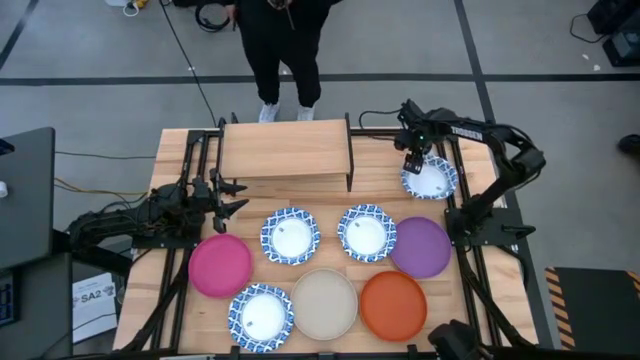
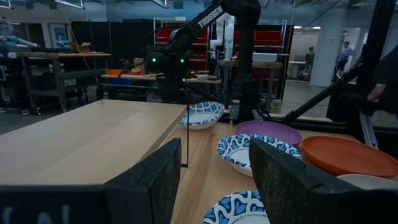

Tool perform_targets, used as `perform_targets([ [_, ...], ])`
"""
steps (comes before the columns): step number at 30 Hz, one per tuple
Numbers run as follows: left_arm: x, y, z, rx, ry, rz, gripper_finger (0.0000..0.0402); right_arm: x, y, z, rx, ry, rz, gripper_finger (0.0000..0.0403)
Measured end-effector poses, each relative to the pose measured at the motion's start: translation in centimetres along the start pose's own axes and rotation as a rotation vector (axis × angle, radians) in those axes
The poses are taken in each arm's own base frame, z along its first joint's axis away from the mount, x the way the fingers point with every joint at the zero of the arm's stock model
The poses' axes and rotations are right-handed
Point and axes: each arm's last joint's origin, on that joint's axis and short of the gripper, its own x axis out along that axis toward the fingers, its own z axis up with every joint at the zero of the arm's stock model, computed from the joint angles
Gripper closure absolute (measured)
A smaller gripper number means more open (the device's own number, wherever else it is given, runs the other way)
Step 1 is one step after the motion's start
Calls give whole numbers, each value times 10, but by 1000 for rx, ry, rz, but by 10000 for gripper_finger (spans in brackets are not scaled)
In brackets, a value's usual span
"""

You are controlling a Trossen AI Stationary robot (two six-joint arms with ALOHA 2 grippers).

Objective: Place and stack plates onto a shelf
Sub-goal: Put the top right white patterned bowl on the shelf

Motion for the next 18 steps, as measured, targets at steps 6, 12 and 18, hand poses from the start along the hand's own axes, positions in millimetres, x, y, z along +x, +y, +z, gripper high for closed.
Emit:
perform_targets([
  [6, 0, 0, 0, 0, 0, 0, 205, 4, 0, -2, -19, 55, -16, 193],
  [12, 0, 0, 0, 0, 0, 0, 205, -3, 0, -3, -19, 40, -30, 195],
  [18, 0, 0, 0, 0, 0, 0, 205, -4, 3, -7, -74, 77, 3, 195],
])
